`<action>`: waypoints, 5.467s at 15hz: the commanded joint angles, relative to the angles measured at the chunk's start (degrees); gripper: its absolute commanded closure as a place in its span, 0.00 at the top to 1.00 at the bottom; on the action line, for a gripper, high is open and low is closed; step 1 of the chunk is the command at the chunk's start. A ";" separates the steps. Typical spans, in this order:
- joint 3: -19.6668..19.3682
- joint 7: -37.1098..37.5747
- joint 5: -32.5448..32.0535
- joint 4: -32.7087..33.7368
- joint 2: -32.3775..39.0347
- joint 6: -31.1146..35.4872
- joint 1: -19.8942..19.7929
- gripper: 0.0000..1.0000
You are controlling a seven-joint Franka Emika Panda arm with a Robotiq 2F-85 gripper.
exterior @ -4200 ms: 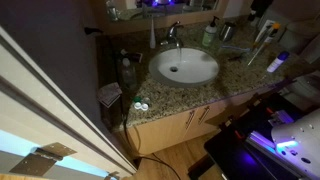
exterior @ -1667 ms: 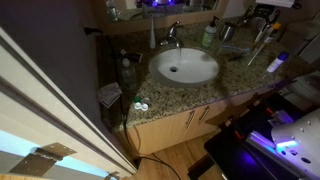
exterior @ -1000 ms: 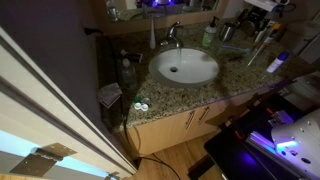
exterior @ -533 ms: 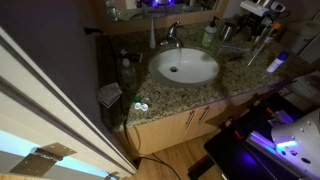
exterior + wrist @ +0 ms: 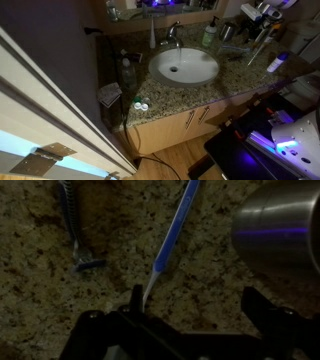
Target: Pick up the teeth brush and put it in the silver cup
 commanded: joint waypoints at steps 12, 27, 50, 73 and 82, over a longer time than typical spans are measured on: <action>0.48 5.52 -1.73 0.16 3.46 0.25 0.37 1.00; 0.70 5.35 -1.81 -0.08 6.06 1.82 0.78 0.73; -3.78 0.92 -11.73 -2.63 -7.49 5.89 1.05 0.03; -4.73 30.62 -72.44 -3.48 -16.87 22.76 7.32 0.03; -4.87 73.68 -116.60 -2.56 -13.96 22.21 9.35 0.03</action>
